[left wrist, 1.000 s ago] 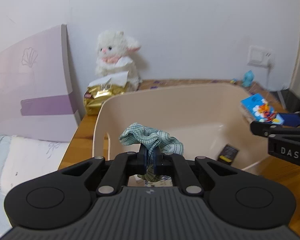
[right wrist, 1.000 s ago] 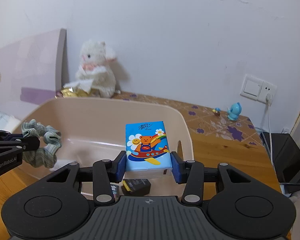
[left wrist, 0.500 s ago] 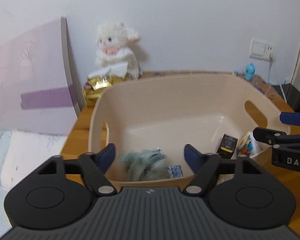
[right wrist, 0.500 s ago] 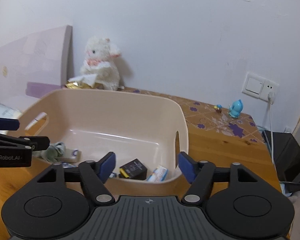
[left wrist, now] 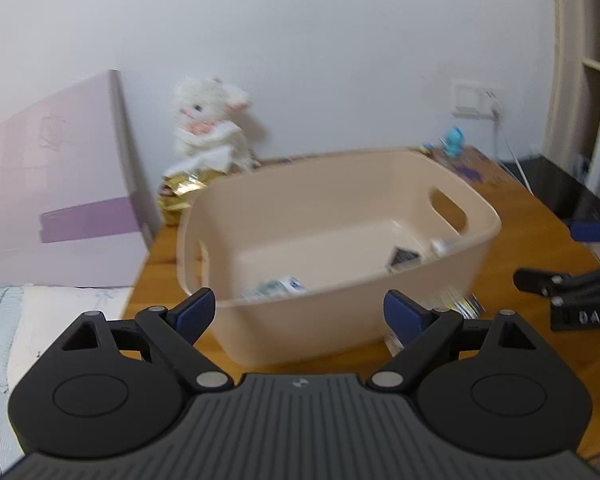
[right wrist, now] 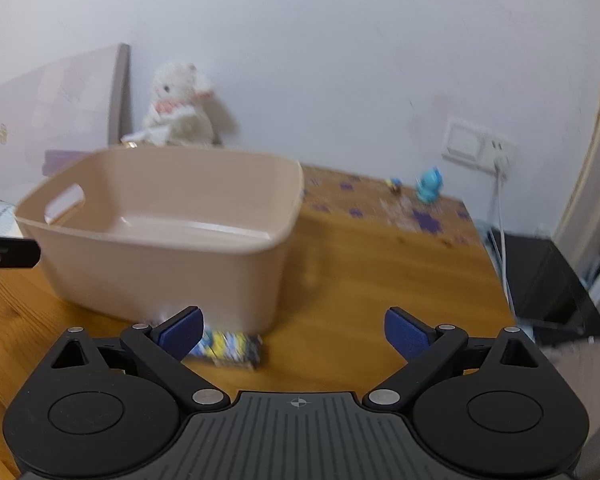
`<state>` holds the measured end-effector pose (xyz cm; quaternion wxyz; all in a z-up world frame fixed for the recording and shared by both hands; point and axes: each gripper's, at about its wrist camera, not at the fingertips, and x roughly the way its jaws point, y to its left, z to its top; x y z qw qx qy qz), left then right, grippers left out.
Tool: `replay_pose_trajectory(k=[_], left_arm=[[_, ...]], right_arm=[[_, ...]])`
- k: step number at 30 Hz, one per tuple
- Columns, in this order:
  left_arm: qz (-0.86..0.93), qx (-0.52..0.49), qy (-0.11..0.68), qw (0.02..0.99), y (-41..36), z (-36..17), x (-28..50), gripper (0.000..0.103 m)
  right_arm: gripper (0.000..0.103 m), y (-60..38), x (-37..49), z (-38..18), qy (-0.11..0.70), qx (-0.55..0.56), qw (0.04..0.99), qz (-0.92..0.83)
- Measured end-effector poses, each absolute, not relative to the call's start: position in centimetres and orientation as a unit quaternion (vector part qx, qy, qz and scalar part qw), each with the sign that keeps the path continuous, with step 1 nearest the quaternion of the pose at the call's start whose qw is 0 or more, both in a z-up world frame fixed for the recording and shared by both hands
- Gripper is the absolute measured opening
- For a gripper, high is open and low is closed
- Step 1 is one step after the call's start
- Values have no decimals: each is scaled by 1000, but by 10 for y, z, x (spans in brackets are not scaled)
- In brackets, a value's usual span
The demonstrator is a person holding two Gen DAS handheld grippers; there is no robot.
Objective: Organize objects
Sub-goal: 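Grasp the wooden sticks with the left gripper while the right moves toward the snack box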
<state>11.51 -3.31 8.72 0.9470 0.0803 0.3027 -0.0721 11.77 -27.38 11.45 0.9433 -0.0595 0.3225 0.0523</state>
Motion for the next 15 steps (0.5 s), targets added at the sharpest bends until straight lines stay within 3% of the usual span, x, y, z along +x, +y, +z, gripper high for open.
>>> replay_pose_trajectory(k=[15], left_arm=[[-142,86,402,900,-82,-17,159,92]], right_arm=[[101,-289,123,56,379,-22,924,40]])
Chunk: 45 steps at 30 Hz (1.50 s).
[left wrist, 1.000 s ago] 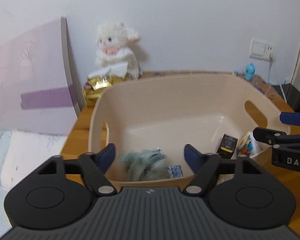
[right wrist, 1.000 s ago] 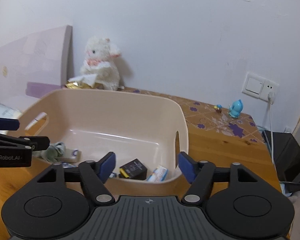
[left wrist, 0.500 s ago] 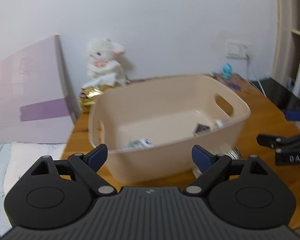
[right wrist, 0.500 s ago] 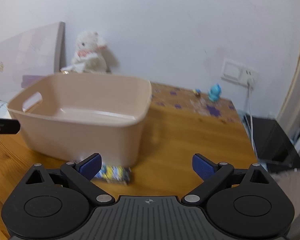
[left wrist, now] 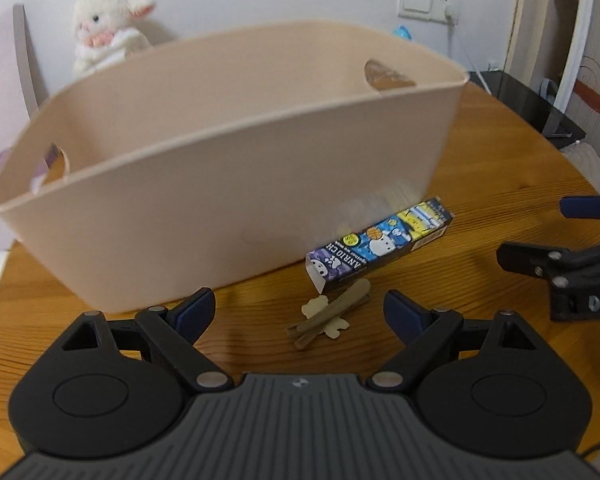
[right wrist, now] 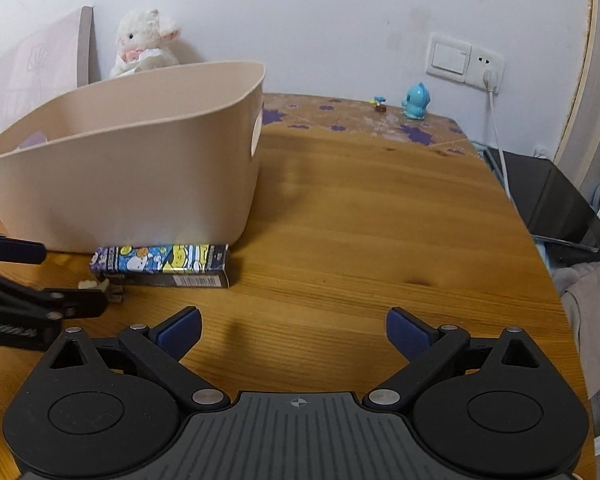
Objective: Organize objects
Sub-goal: 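Grasp the wooden sticks with the left gripper while the right moves toward the snack box, then grasp and lift the long purple-and-yellow snack box with the right gripper while the left holds the sticks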
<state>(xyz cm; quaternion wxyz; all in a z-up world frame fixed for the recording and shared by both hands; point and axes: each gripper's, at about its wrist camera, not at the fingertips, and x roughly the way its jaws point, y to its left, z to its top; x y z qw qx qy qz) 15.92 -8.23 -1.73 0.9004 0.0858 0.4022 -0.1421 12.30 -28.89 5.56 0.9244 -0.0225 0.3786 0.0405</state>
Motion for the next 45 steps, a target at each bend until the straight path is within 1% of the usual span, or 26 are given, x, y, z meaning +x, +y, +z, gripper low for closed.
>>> replay_pose_trajectory(k=[2,3,4,6,9,11,13,17,20,22,27,31,35,38,45], left_arm=[[-139,78,409,898,-82,-25,167,89],[-137,72,413,897,-81,-29,170,86],[-137,66,417,896,-80,-31,172,80],[-139,63,410,899,-78,-32,172,77],[-150,67,403,900,-77,-30,166,60],[-154,68,402,900,-77,-28,161,40],[-152,69,403,900,-75,-27,157,36],[-136,70,402,903,-65,-27,151,36],[-121,66,404,904,-50,-27,149,36],[-109,64,405,906,-38,-26,147,36],[-82,52,409,907,-9,-25,145,36],[-69,56,407,909,5,-24,140,36],[-57,41,405,911,15,-23,139,36],[-60,21,402,913,17,-20,145,36],[-86,19,406,909,-15,-19,163,36]], right_arm=[[101,-288,125,54,379,-21,924,43],[102,-287,126,54,376,-20,925,43],[102,-287,128,54,372,-18,927,41],[103,-288,133,57,362,-12,932,30],[103,-289,145,59,348,-2,937,10],[103,-289,155,58,343,2,939,-3],[103,-289,167,53,344,-2,939,-17],[103,-289,185,43,353,4,935,-20],[103,-286,192,36,385,3,923,3],[103,-282,188,33,404,-3,914,23],[102,-267,161,37,418,-33,904,84],[102,-255,150,49,397,-63,911,88],[102,-259,154,63,359,-66,930,31],[102,-260,162,59,366,-65,928,11],[102,-253,169,40,373,-50,926,29]])
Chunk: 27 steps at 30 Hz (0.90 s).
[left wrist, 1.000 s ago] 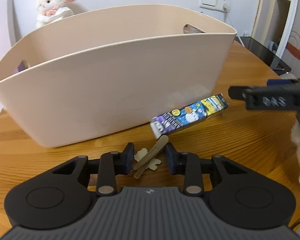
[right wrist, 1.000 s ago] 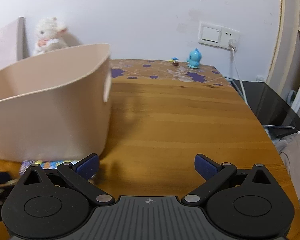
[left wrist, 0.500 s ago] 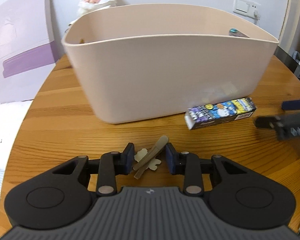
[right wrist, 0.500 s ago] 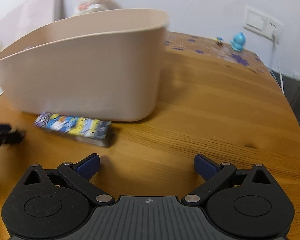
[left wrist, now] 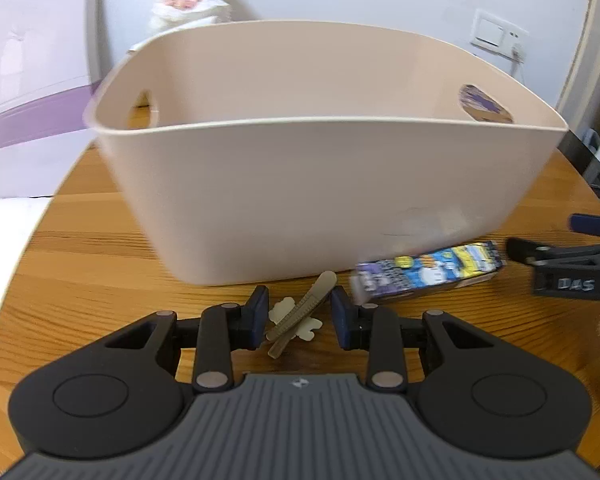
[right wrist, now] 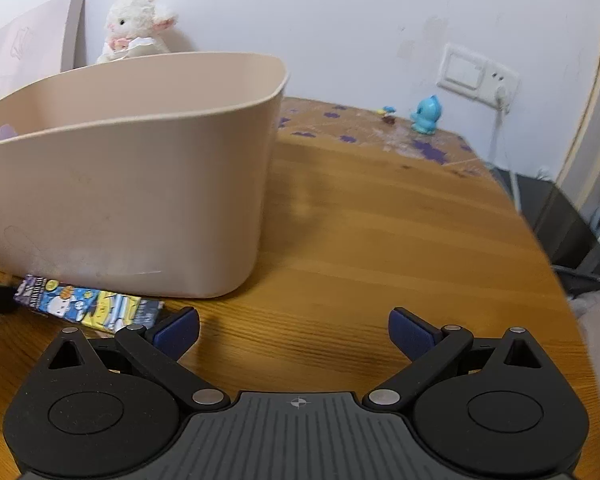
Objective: Organize objects
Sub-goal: 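Grasp and lift the long purple-and-yellow snack box with the right gripper while the left holds the sticks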
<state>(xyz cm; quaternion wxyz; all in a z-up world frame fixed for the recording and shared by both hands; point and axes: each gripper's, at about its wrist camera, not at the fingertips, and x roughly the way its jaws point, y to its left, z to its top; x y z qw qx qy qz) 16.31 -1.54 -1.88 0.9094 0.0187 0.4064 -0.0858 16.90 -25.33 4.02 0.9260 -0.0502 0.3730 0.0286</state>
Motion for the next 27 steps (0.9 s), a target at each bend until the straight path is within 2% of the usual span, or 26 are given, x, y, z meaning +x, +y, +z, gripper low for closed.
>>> replay_pose_trajectory(k=[4,6,9,12,19,24,26,27], left_arm=[[-91,31,410,907,-28,-26,163,35],[-90,38,406,909,-31,-27,163,35],[-91,35,408,908,-28,-26,164,35],[-90,36,408,908,-24,-26,164,35],[-80,44,412,906,-10,-27,153,36],[-81,50,414,905,4,-26,145,36],[-83,44,416,904,7,-26,144,36],[-85,42,416,904,7,-27,144,36]], right_arm=[[92,-250,165,39,366,-68,927,42],[91,-252,159,41,370,-67,925,51],[91,-255,143,44,382,-64,919,77],[96,-251,124,45,384,-97,914,88],[97,-250,114,61,376,-110,911,128],[97,-217,124,52,378,-141,896,186],[94,-200,129,46,379,-159,889,200],[89,-193,132,44,383,-165,885,206]])
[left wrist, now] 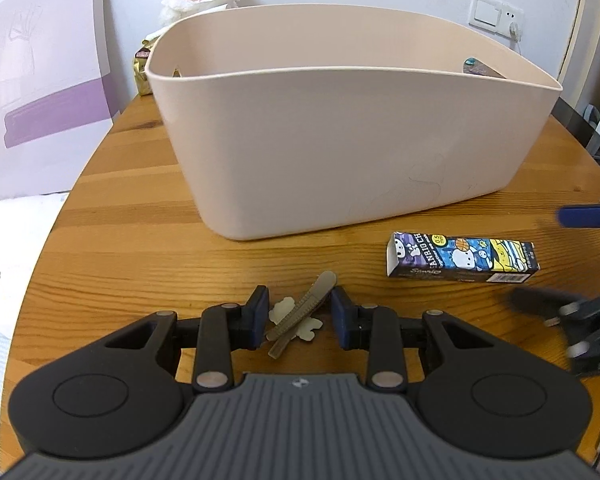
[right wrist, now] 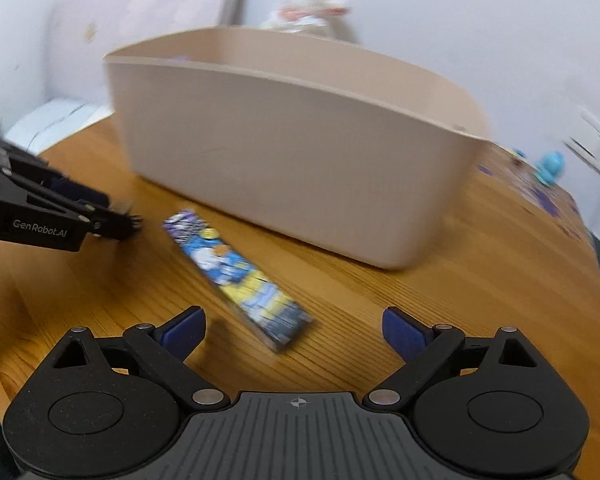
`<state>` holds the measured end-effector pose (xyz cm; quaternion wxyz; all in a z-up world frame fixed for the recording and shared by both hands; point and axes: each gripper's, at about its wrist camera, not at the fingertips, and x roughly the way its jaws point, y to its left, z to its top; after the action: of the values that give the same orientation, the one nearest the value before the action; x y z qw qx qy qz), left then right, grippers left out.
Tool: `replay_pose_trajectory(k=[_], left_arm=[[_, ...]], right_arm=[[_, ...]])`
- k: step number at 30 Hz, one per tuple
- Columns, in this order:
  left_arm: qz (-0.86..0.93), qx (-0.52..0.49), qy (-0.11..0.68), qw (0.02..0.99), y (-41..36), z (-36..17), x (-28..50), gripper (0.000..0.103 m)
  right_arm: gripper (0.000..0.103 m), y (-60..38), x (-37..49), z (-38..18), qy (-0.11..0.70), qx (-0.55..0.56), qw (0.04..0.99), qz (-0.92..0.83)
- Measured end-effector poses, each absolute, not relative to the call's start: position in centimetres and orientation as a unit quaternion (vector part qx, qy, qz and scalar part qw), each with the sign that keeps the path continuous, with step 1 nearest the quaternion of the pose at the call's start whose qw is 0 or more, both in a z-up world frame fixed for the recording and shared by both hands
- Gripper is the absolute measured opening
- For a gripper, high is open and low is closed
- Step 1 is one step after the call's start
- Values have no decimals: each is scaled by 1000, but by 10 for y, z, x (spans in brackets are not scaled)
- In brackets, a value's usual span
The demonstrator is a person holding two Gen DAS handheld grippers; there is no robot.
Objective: Organize objects
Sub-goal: 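Grasp and lift the long purple-and-yellow snack box with the right gripper while the left holds the sticks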
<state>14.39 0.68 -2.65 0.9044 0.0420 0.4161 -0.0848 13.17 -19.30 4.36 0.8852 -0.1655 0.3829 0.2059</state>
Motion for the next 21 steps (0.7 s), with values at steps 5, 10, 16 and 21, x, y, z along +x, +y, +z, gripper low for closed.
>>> replay_pose_trajectory(k=[5,10,16,21], left_arm=[[-97,47,410,906,4,-28,135,36],[-99,49,399,910,8,-23,118,35],[-100,62,371,921,9,1,96,35],[-100,70,336,934,8,32,78,35]], right_arm=[[34,-175,126,51,391,-166,870,249],[23,-165,100,56,385,-214,859,262],[22,-182,74,88,354,-197,874,267],[22,-199,56,132,310,-184,894,266]])
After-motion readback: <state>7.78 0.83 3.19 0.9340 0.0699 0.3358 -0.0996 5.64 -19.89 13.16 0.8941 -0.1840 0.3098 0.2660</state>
